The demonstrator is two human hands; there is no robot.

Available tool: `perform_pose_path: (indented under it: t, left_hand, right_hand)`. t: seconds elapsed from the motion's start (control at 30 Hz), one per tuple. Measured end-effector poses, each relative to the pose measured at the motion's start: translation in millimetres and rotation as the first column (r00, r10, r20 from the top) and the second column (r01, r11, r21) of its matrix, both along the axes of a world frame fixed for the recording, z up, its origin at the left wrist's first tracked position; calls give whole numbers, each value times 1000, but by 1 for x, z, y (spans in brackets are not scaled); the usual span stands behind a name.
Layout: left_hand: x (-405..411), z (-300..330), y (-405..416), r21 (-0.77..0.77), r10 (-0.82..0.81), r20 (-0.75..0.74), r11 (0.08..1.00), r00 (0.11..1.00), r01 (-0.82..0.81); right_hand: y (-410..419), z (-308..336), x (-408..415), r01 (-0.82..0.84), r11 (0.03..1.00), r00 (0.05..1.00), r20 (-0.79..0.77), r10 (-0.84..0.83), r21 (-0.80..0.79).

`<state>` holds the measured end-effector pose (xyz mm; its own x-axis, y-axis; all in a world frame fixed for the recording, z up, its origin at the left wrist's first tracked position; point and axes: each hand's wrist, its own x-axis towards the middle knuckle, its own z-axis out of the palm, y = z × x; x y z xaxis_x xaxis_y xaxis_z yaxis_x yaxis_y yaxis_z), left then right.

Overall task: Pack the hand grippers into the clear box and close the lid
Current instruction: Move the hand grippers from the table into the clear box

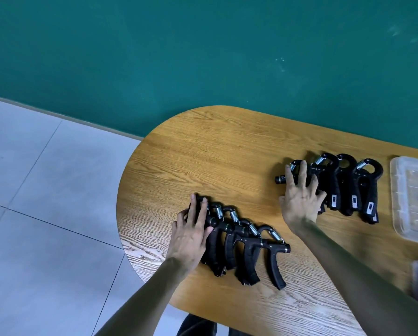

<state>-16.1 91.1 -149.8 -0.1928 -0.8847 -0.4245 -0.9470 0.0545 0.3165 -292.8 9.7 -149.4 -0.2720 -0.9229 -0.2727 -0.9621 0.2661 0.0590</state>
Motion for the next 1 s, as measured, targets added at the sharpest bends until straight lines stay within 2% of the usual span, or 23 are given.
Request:
perform_pose_path:
  t: [0.4,0.7,0.87,1.0]
  left_hand:
    - [-1,5,0,73,102,-58,993,993,-97]
    - [-23,57,-16,75,104,117,991,988,-114]
    - [-50,110,-23,-86,69,55,994,996,-64]
    - [-78,154,-23,-193,45,-23,980,999,-49]
  right_hand:
    - [32,-2,11,-39,993,999,16,41,-114]
    - [55,49,10,-37,985,998,52,46,-170]
    - [67,111,1,-78,967,995,40,91,-243]
    - [83,165,-8,-47,951,998,22,57,-306]
